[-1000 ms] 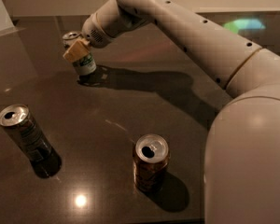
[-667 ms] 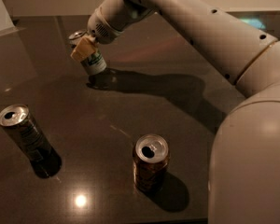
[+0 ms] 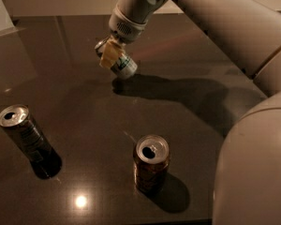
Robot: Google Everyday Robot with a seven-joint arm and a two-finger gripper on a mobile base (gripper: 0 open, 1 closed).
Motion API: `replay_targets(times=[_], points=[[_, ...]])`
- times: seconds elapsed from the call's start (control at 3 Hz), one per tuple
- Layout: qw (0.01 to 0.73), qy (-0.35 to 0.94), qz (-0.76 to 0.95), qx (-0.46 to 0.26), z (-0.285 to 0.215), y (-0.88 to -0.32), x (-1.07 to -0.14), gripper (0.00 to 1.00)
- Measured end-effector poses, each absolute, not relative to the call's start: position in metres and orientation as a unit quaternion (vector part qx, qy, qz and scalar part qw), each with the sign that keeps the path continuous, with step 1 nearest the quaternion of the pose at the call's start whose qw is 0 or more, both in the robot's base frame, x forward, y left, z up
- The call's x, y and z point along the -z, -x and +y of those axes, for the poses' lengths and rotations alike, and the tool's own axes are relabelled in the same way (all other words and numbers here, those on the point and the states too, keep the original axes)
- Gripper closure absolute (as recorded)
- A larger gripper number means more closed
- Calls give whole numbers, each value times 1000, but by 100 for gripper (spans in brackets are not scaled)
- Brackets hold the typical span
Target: Knock 7up can over
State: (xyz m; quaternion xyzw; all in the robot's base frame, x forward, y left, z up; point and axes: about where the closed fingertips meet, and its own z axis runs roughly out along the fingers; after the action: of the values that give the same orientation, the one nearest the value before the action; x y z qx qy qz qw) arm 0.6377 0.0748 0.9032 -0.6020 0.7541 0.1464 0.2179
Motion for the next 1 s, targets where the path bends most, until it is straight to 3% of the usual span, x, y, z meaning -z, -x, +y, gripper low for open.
replay_targets(times=[0.33, 1.0], points=[[168, 628, 752, -107, 45, -622, -891, 100], [80, 681, 725, -58, 13, -599, -863, 59]])
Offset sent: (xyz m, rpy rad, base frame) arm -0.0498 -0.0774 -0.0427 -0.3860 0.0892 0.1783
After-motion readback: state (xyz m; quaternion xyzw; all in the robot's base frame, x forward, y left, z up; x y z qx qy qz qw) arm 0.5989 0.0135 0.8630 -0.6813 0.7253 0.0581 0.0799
